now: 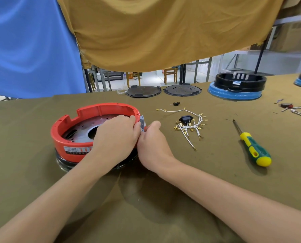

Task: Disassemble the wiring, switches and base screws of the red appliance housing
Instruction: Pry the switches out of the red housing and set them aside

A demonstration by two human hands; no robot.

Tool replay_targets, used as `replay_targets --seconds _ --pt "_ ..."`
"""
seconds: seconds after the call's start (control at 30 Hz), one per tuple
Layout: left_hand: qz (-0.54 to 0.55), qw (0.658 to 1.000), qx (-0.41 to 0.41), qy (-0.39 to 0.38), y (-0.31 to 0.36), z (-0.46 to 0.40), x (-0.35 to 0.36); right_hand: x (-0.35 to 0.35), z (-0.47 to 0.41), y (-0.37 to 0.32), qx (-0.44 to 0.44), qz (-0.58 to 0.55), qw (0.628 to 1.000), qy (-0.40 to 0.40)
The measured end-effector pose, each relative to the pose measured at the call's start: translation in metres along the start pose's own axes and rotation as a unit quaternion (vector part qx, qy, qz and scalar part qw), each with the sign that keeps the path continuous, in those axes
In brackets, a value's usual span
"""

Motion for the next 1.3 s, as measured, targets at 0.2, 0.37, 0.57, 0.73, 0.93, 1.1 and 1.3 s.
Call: replay_targets --seconds 0.2,0.37,0.57,0.73,0.93,1.1,1.3 --pt "0.011 1.000 0.008 0.006 -0.002 0.000 -0.002 -0.020 -0.020 0.003 -0.029 0.092 0.994 -0.042" --pt "0.026 1.000 0.006 0.010 -0.004 0.000 -0.001 -0.027 -0.026 0.005 -0.075 0.144 0.985 -0.065" --pt "0.041 0.999 -0.017 0.005 -0.001 0.001 -0.001 -0.019 -0.012 0.003 -0.077 0.104 0.991 -0.034" --pt "0.041 0.999 -0.017 -0.001 -0.002 0.000 0.000 -0.002 -0.004 0.001 -0.030 0.001 1.000 0.004" --pt "0.075 0.995 -0.050 -0.033 -0.005 -0.002 0.000 -0.018 -0.023 0.008 -0.043 0.090 0.995 -0.018" --pt "0.060 0.998 -0.023 -0.001 0.007 0.009 -0.011 -0.037 -0.043 0.008 -0.084 0.093 0.992 0.006" --pt "0.040 0.999 -0.022 0.005 0.001 0.007 -0.006 -0.038 -0.047 0.018 -0.048 -0.018 0.999 -0.012"
Point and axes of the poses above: each hand's wrist, its own z-axis away from the middle knuckle, its own x-axis out of the palm, y = z × x, the point moved 3 cm from there along -z, towards the middle knuckle, and after that the axes turned 11 degrees about y, right-handed, at the moved point
